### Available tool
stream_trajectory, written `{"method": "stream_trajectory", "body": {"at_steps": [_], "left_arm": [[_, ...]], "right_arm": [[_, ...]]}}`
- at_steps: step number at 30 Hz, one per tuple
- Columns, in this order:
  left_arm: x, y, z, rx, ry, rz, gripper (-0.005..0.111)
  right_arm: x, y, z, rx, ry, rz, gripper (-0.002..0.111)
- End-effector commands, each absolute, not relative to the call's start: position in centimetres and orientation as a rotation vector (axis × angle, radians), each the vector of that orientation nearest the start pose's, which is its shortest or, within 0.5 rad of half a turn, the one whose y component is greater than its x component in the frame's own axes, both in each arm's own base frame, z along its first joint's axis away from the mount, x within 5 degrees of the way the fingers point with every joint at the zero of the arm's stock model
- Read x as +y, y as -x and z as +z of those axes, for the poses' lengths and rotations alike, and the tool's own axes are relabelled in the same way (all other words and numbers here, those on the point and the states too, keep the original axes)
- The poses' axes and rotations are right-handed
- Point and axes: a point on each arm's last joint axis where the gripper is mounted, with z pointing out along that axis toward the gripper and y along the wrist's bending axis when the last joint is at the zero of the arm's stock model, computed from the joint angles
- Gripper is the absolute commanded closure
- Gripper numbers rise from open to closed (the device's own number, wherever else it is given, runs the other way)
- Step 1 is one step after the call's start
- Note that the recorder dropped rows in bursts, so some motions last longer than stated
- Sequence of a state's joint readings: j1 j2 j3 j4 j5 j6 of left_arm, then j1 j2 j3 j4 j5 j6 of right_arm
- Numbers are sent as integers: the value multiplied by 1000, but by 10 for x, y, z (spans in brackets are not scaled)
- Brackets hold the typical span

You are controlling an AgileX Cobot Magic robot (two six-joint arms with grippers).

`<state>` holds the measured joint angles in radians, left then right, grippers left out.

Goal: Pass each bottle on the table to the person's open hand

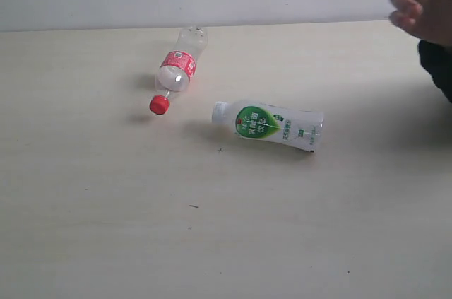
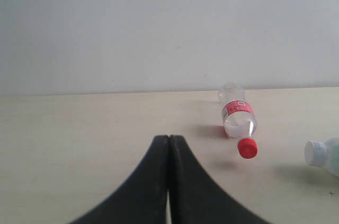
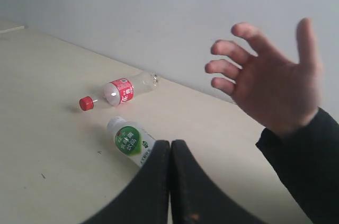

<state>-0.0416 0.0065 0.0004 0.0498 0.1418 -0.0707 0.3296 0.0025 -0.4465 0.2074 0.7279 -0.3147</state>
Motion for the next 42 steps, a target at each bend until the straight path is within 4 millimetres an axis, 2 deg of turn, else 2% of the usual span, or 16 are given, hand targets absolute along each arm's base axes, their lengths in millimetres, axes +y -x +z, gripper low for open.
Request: {"method": "stream_trajectory", "body": {"at_steps": [1, 38, 40, 42], "left_arm": [[-2, -56, 201, 1623, -7, -57, 107], [-2, -56, 201, 1623, -8, -56, 107], [-2, -56, 203, 1592, -42, -22, 107], [-3, -56, 212, 1492, -8, -67, 107]], "right_arm": [[15, -7, 291, 1680, 513, 243, 108], [15, -7, 291, 1680, 513, 243, 108], [15, -7, 291, 1680, 513, 243, 108], [15, -7, 291, 1680, 513, 243, 108]]}}
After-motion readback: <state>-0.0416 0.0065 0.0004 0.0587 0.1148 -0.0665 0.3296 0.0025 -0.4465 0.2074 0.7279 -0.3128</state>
